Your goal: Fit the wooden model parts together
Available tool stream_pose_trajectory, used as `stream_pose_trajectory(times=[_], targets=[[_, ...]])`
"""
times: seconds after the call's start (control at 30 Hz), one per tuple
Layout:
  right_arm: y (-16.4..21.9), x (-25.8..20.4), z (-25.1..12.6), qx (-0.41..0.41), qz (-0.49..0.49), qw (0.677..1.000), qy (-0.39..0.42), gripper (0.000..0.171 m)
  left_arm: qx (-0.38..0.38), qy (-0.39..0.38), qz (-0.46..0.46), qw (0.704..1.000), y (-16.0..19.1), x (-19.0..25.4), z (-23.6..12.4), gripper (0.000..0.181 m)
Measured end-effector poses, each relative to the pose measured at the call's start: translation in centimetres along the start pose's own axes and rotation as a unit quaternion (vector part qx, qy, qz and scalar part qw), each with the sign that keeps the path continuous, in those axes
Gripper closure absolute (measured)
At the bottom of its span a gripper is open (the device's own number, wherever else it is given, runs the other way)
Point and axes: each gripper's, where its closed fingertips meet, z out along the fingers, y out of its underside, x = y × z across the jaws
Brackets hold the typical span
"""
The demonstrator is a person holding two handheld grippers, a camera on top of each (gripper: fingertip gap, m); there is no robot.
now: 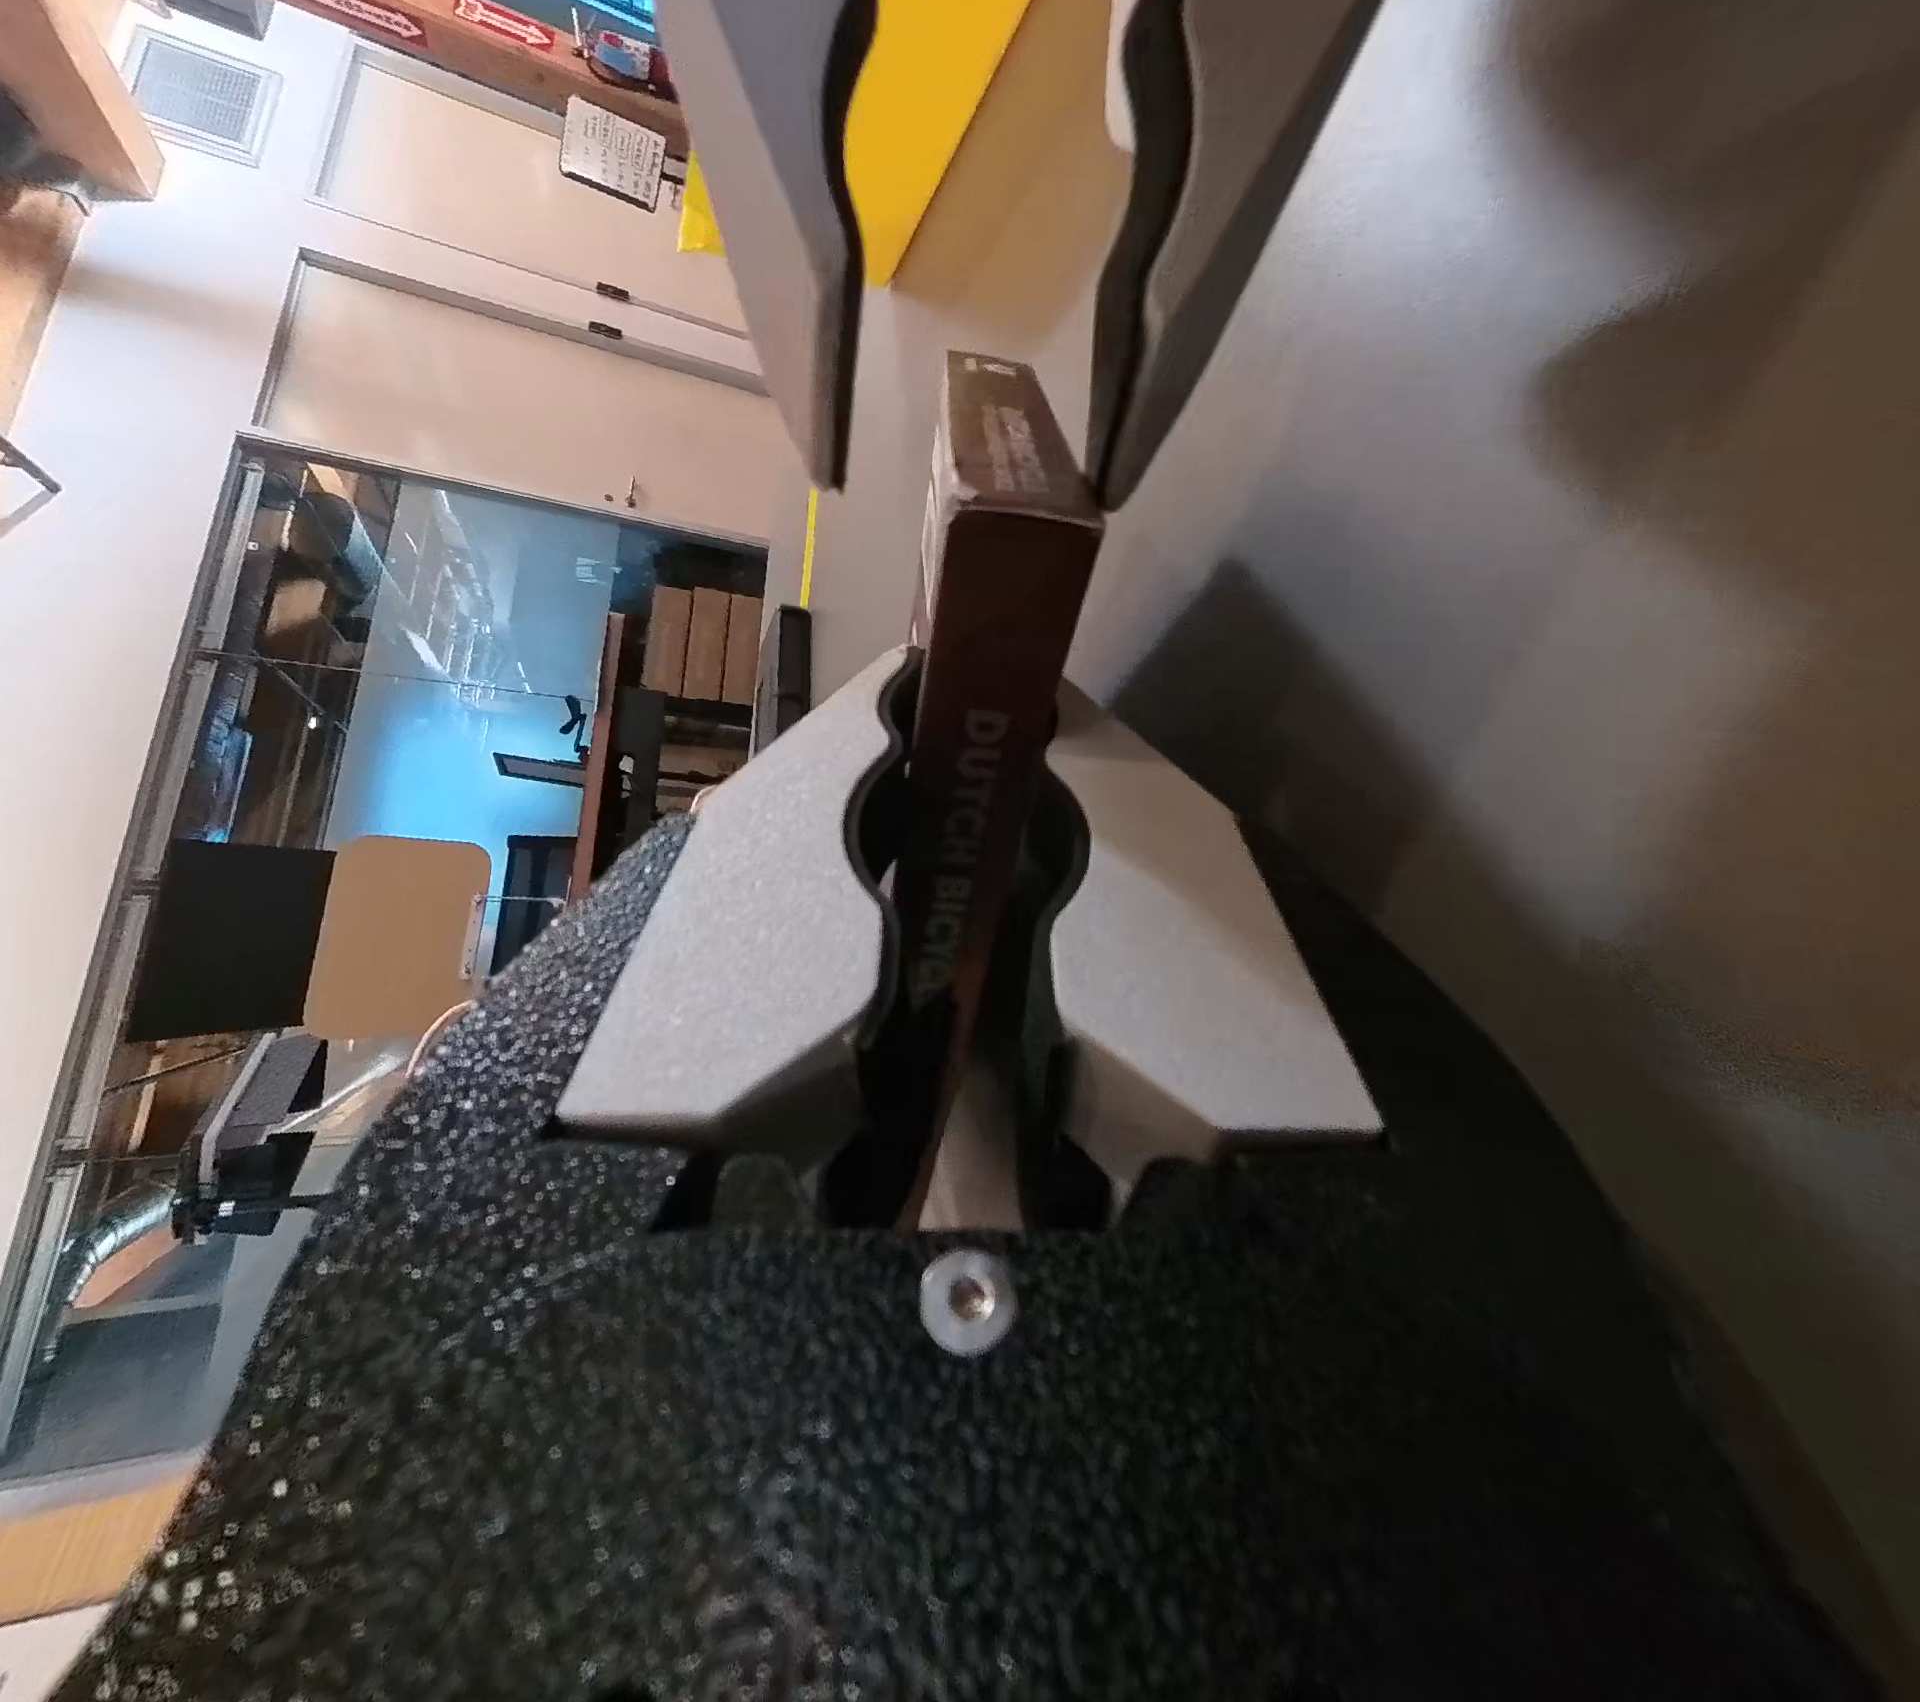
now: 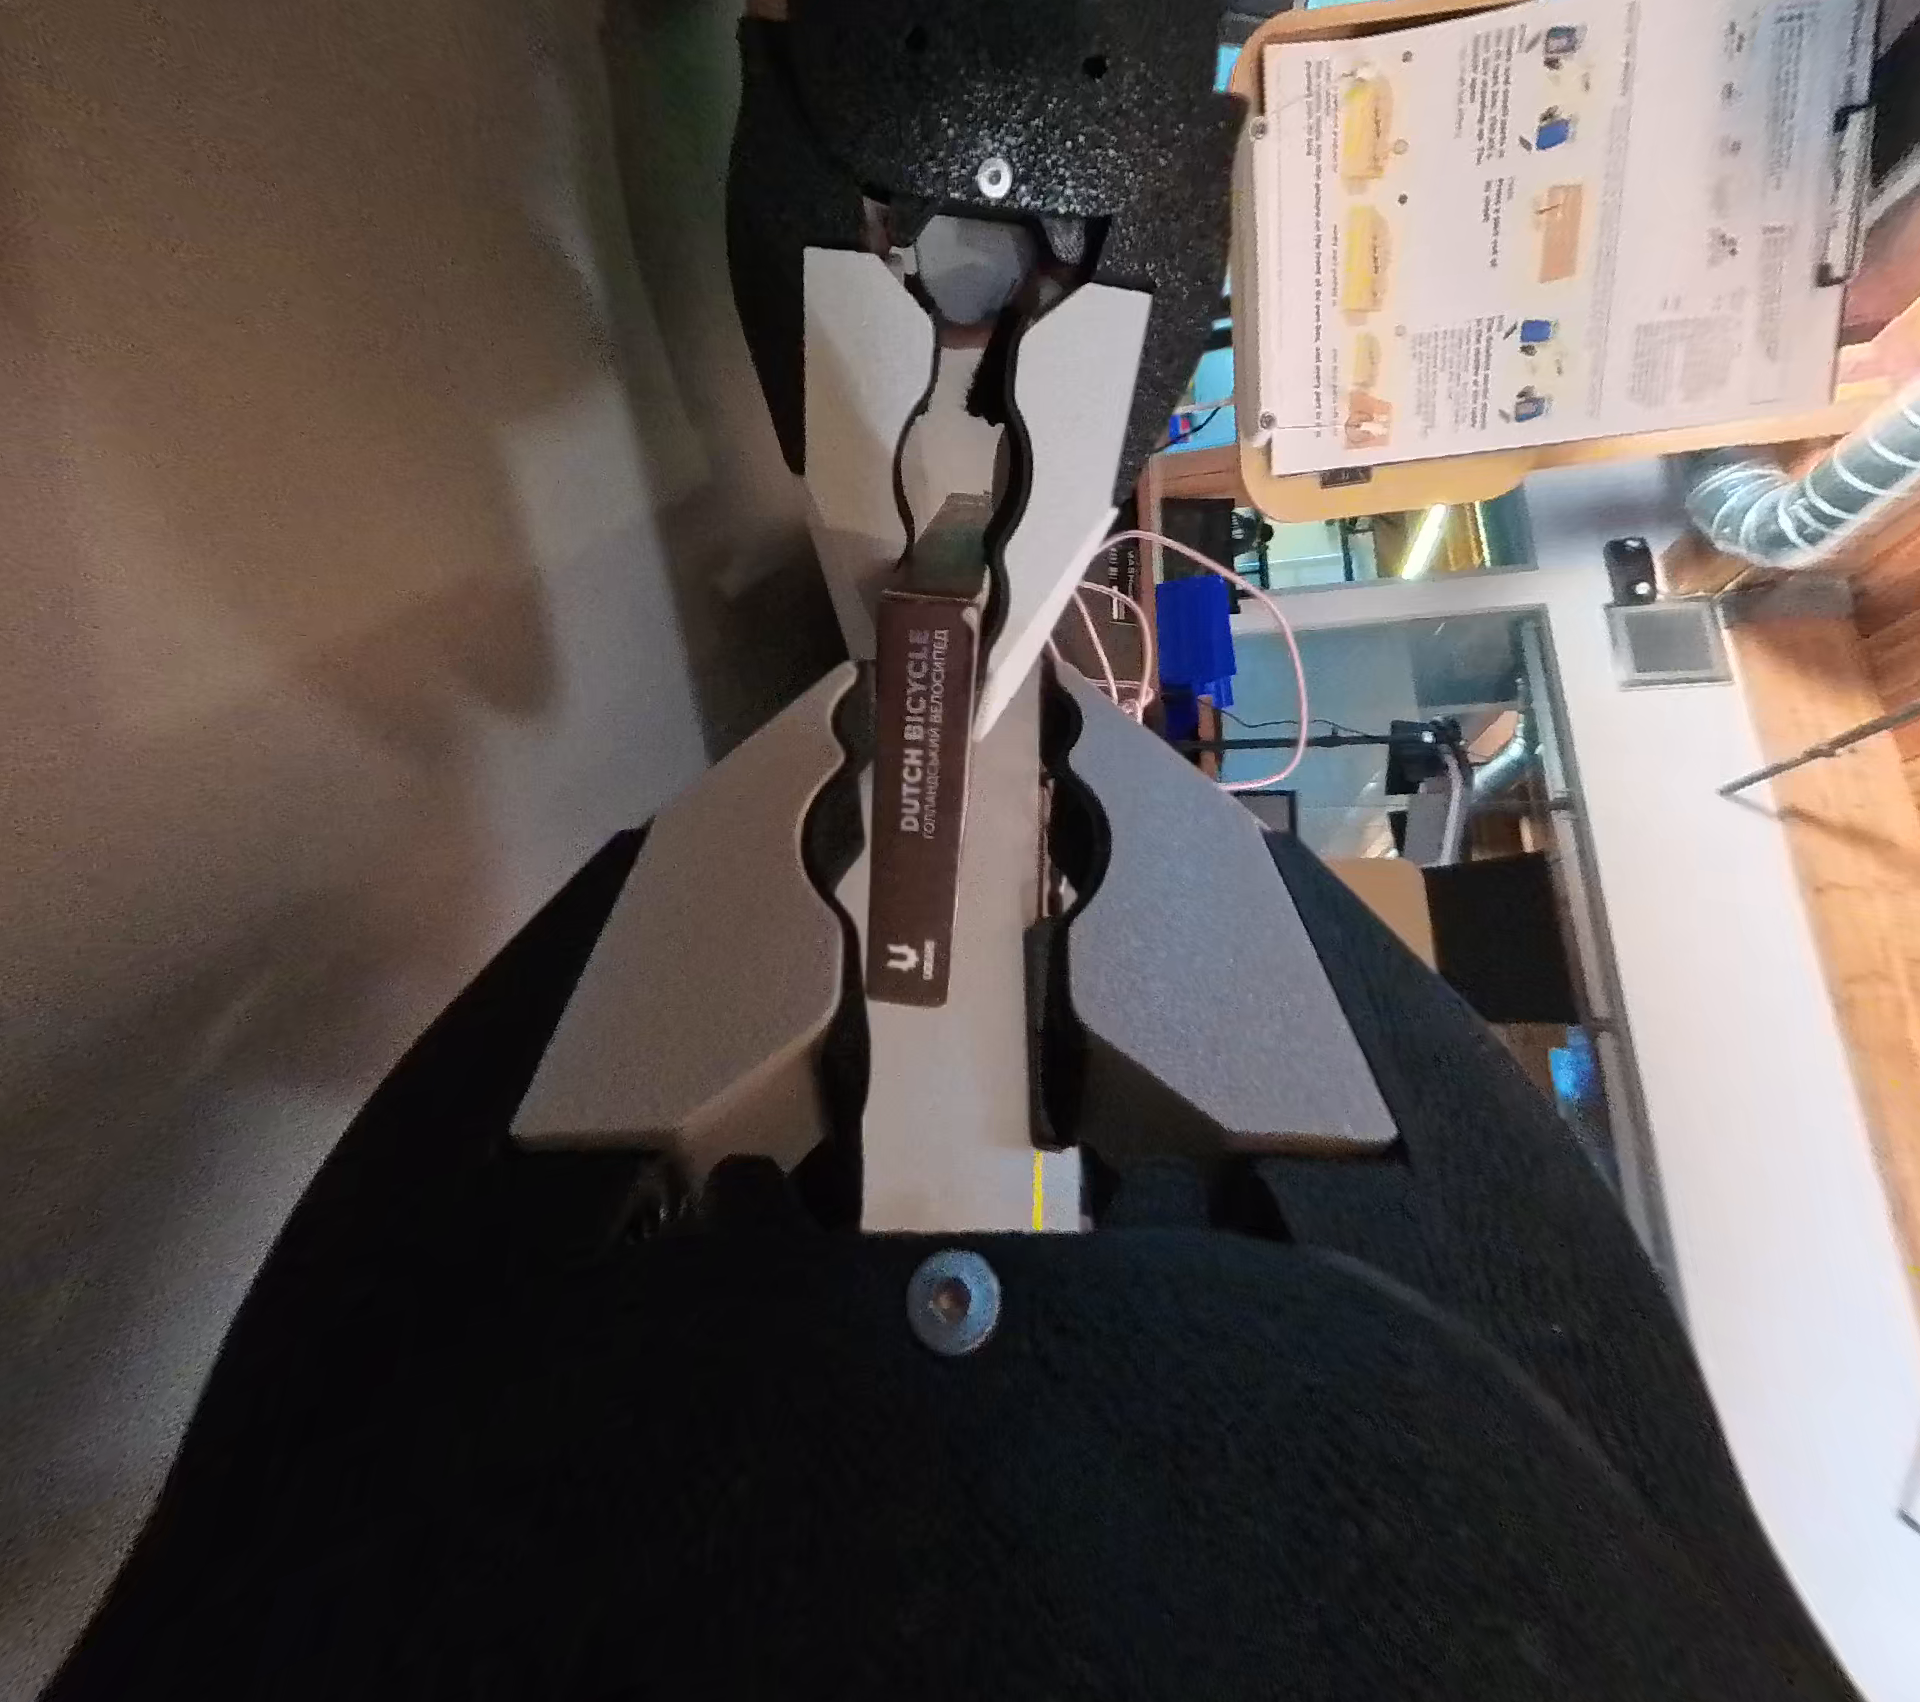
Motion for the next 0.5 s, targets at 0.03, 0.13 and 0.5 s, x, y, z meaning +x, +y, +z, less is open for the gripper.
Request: stream_pose_trajectory(times=[0.03, 0.13, 0.5], targets=[[-0.01, -0.22, 0.09, -0.001, -0.009, 1.0, 0.001, 0.145, 0.003, -0.001, -0.003, 1.0, -0.17, 0.04, 0.0, 0.166], [-0.13, -0.41, 0.26, 0.0, -0.035, 0.999, 0.016, 0.152, 0.017, -0.002, -0.021, 1.0, -0.72, 0.02, -0.09, 0.165], [-0.22, -0.55, 0.25, 0.011, -0.045, 0.999, 0.026, 0.152, 0.028, -0.009, -0.038, 0.999, -0.69, 0.1, -0.06, 0.165]])
